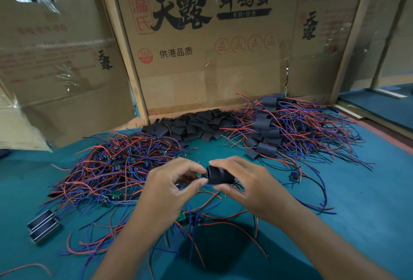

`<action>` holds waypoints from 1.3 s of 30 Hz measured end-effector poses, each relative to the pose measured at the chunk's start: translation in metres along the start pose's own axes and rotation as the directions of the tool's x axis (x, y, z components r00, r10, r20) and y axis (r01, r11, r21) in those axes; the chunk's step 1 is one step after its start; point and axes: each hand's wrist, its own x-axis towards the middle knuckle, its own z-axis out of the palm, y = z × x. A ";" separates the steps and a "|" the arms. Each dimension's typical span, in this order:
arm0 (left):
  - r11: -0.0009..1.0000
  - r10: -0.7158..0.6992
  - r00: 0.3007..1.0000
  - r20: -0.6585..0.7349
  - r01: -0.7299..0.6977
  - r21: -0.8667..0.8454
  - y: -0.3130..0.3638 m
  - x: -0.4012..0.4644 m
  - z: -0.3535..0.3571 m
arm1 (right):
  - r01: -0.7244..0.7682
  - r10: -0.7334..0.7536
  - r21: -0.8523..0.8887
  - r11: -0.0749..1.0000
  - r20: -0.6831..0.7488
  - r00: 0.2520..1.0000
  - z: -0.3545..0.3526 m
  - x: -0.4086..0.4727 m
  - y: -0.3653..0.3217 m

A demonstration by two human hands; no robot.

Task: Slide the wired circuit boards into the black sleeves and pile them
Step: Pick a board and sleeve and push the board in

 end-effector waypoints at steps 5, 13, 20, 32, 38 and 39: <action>0.998 0.055 0.998 0.006 -0.055 0.003 -0.003 0.001 0.001 | -0.027 0.027 -0.002 1.000 0.018 0.999 0.002 0.000 -0.001; 0.989 -0.073 0.997 -0.005 0.072 -0.128 -0.007 0.001 0.006 | -0.039 0.040 -0.028 0.999 0.057 0.998 0.004 -0.001 -0.001; 0.964 -0.194 0.978 0.075 0.204 -0.170 -0.009 -0.001 0.011 | -0.079 0.079 -0.010 0.997 0.046 0.996 0.003 0.000 0.000; 0.919 -0.274 0.939 0.206 0.319 -0.232 -0.004 -0.001 0.010 | -0.043 0.046 -0.036 0.998 0.062 0.997 0.008 -0.003 0.003; 0.878 -0.303 0.889 0.344 0.401 -0.261 0.001 -0.002 0.014 | -0.078 0.085 -0.059 0.995 0.118 0.989 0.005 -0.003 0.010; 0.870 -0.297 0.884 0.361 0.406 -0.279 0.001 -0.002 0.015 | -0.085 0.092 -0.058 0.995 0.128 0.988 0.004 -0.003 0.010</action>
